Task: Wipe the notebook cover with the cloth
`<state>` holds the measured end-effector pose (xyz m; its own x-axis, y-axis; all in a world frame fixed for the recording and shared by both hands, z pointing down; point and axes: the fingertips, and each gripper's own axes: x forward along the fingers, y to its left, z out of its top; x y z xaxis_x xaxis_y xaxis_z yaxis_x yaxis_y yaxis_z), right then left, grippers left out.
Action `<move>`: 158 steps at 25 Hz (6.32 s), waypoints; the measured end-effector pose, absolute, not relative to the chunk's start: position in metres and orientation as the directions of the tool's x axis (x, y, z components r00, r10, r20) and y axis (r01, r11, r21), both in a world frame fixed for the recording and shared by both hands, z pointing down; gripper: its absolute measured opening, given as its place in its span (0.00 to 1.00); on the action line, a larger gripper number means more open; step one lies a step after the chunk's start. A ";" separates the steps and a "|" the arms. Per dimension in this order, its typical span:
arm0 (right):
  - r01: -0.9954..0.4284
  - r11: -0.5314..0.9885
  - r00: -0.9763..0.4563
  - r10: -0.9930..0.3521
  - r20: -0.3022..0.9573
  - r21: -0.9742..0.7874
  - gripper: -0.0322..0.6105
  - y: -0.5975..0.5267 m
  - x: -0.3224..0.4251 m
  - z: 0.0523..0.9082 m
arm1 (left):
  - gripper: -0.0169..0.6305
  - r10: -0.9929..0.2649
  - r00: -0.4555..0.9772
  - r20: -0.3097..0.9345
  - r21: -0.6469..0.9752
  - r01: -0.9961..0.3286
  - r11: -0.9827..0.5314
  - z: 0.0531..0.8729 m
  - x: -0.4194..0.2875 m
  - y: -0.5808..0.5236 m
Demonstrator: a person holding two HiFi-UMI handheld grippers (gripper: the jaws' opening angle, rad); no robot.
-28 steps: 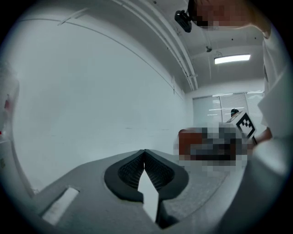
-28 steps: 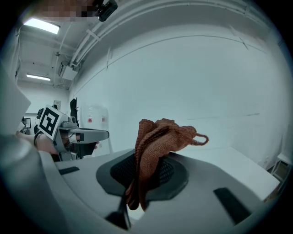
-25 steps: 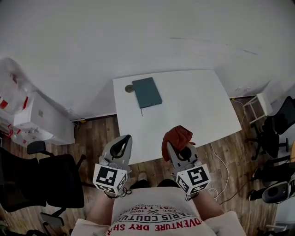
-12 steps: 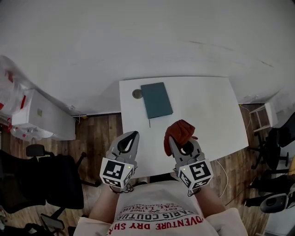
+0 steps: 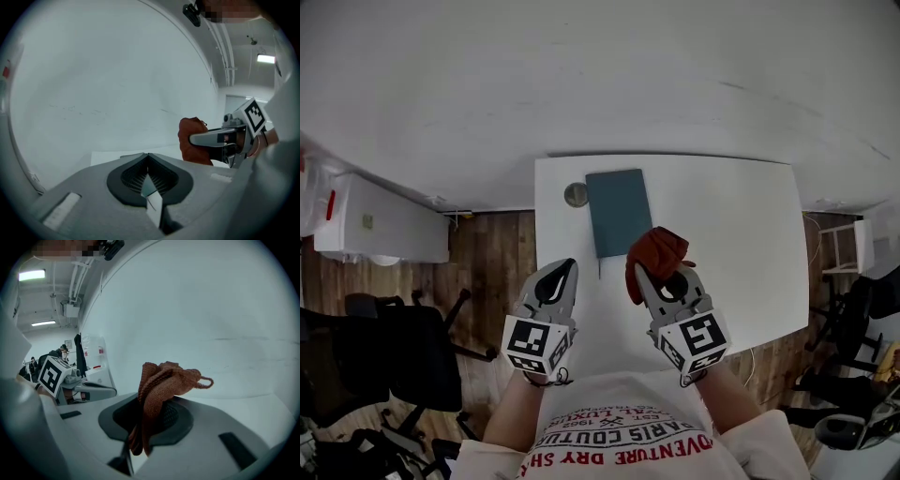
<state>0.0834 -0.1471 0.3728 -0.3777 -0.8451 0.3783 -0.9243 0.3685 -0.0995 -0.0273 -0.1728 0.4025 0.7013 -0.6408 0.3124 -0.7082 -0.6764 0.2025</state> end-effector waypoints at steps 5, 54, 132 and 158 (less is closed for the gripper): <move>-0.924 0.349 -0.383 -0.822 0.422 -0.158 0.16 -0.185 0.099 0.414 | 0.04 -0.628 0.675 0.386 0.199 -0.726 -0.658 0.442 -0.008 -0.196; -0.837 0.474 -0.518 -0.528 0.673 -0.273 0.16 -0.344 0.049 0.548 | 0.04 -0.424 0.616 0.665 0.304 -0.741 -0.599 0.580 0.041 -0.201; -0.785 0.573 -0.498 -0.355 0.791 -0.236 0.16 -0.294 0.039 0.549 | 0.04 -0.440 0.598 0.669 0.273 -0.749 -0.603 0.580 0.040 -0.198; -0.797 0.532 -0.503 -0.319 0.803 -0.287 0.17 -0.298 0.071 0.579 | 0.04 -0.434 0.603 0.670 0.278 -0.745 -0.607 0.581 0.039 -0.198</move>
